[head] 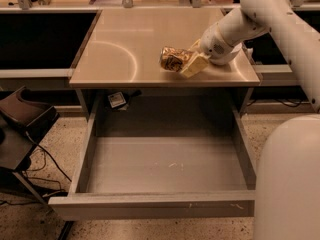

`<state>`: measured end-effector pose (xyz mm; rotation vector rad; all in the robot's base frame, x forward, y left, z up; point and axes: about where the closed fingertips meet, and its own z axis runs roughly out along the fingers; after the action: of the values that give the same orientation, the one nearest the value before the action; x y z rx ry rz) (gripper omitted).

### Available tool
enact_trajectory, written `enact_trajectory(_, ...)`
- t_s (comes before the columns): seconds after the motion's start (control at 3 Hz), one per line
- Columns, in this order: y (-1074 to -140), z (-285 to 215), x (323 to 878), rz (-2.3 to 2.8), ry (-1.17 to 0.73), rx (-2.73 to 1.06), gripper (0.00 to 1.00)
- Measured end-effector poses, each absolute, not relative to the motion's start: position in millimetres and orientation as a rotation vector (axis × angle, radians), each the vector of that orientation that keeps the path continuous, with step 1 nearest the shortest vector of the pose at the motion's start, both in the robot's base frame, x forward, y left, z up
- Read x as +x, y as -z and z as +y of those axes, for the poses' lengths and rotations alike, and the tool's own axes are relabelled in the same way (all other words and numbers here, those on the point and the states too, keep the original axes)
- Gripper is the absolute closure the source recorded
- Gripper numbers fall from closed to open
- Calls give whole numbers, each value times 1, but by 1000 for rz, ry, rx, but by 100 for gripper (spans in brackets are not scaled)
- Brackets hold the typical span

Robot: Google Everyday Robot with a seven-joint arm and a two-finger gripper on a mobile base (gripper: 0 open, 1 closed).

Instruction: Pick orange can from top drawer and place on counter

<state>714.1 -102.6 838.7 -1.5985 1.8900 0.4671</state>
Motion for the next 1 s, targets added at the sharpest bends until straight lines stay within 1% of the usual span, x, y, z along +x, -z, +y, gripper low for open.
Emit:
enact_trajectory(0.33,-839,-103,714,1890,-467,-1599,100)
enact_trajectory(1.0,-814,-98,734,1915,-487,-1573,100)
